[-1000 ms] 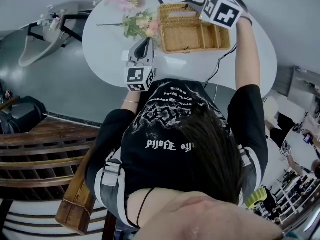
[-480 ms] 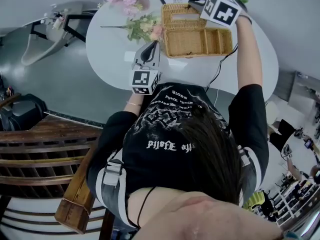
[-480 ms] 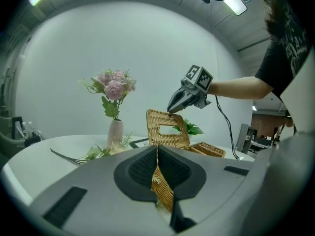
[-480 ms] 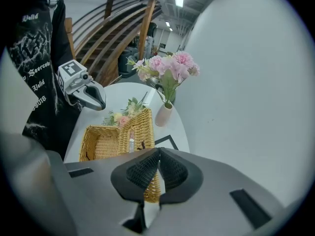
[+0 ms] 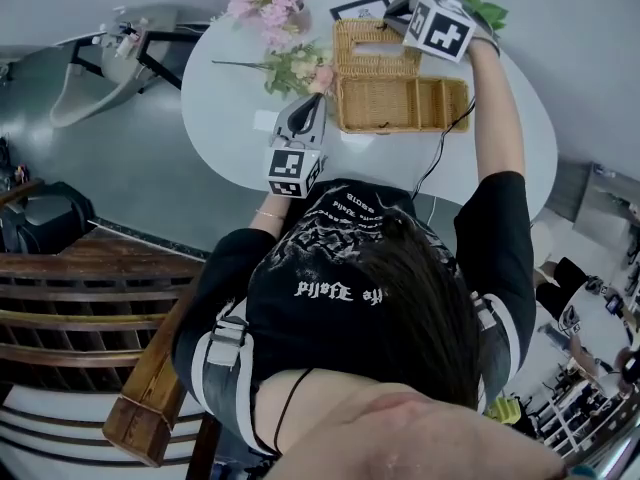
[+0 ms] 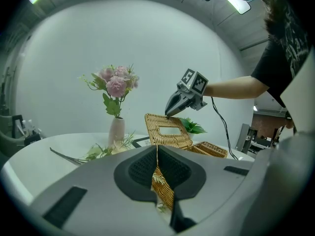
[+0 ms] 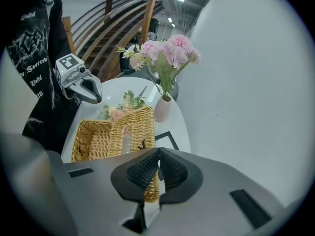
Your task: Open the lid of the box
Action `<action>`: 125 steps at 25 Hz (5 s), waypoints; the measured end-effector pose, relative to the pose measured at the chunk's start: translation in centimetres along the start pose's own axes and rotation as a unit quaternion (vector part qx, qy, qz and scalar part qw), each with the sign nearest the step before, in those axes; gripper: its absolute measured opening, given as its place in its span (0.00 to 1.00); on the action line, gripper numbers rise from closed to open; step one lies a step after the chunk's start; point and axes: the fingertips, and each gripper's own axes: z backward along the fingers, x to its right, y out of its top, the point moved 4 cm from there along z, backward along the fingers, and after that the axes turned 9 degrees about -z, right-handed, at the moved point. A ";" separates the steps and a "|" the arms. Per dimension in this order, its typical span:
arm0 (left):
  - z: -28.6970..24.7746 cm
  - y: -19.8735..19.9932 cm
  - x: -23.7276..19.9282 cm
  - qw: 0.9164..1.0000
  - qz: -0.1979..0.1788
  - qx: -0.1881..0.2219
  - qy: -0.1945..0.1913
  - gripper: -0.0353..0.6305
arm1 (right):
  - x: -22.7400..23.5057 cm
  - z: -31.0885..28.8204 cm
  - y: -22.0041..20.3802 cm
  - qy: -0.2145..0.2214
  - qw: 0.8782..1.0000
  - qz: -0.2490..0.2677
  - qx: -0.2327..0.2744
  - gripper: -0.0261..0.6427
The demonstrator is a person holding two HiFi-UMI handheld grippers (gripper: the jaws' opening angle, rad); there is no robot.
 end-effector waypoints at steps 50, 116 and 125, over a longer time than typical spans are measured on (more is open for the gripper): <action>-2.2 -1.4 0.8 0.998 0.006 -0.053 -0.035 0.09 | 2.5 -11.0 -4.1 0.075 0.985 -0.148 -0.049 0.09; 0.1 2.4 4.1 0.999 -0.045 0.013 -0.002 0.09 | -16.9 2.5 -9.4 -0.285 0.791 -0.459 0.288 0.20; 0.6 2.0 4.1 0.999 -0.040 0.015 0.009 0.09 | -17.9 2.4 -9.0 -0.288 0.798 -0.441 0.294 0.10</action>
